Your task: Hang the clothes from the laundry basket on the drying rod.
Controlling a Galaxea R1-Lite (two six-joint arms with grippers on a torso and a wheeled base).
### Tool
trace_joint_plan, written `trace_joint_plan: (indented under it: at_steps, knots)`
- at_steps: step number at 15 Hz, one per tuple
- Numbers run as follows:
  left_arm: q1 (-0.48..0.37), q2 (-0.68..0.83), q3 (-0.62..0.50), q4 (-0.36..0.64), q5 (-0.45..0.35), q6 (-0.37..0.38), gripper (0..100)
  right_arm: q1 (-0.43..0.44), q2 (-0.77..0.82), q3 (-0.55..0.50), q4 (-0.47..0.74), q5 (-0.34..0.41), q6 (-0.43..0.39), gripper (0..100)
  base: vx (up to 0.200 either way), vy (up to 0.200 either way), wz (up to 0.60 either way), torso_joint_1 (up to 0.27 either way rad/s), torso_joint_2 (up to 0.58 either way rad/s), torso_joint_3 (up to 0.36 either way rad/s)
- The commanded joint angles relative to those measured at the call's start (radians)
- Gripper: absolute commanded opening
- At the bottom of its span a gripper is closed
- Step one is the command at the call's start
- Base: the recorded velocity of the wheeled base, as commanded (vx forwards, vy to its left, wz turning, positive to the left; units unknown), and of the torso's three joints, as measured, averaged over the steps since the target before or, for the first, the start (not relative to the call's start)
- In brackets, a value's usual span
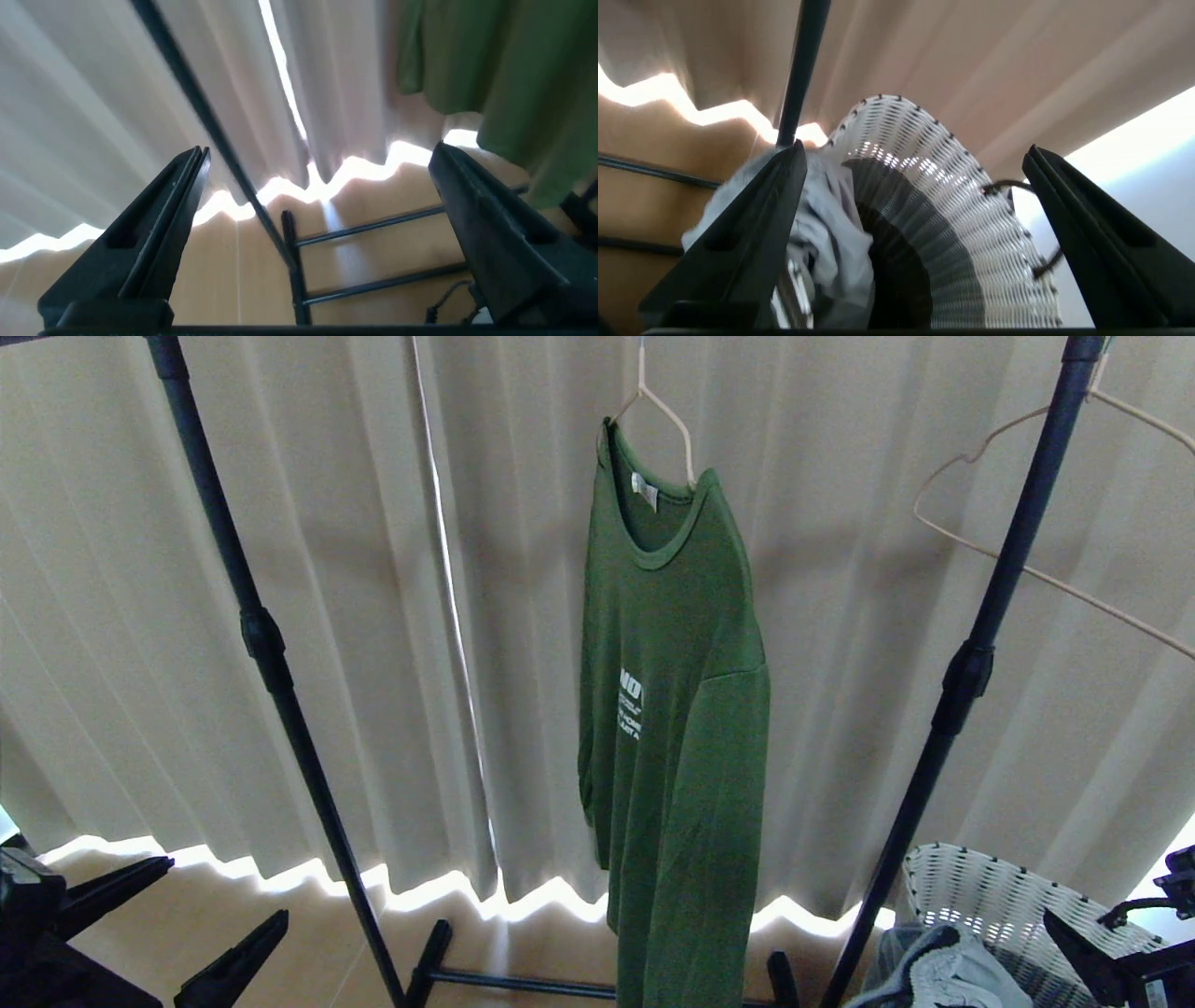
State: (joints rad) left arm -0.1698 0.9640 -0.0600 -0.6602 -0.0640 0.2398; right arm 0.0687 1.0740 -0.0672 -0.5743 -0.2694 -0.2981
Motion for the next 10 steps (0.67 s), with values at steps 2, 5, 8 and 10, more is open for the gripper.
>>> trace_joint_plan:
  at_steps: [2, 5, 8, 10]
  knots:
    - [-0.045, 0.009, -0.009, -0.001, 0.0, 0.001, 100, -0.007, 0.161, -0.063, 0.02, -0.004, 0.002, 100, 0.0, 0.0, 0.0, 0.0, 0.0, 0.0]
    - [-0.045, 0.001, -0.007, -0.002, 0.0, -0.002, 100, -0.007, 0.326, -0.152, 0.025, -0.005, 0.007, 100, 0.0, 0.0, 0.0, 0.0, 0.0, 0.0]
    - [-0.045, 0.005, -0.009, -0.002, 0.0, 0.0, 100, 0.01, 0.471, -0.256, 0.099, -0.007, 0.007, 100, 0.0, 0.0, 0.0, 0.0, 0.0, 0.0]
    - [-0.047, 0.01, -0.011, -0.002, -0.003, -0.002, 100, 0.029, 0.469, -0.348, 0.287, -0.008, 0.007, 100, 0.0, 0.0, 0.0, 0.0, 0.0, 0.0]
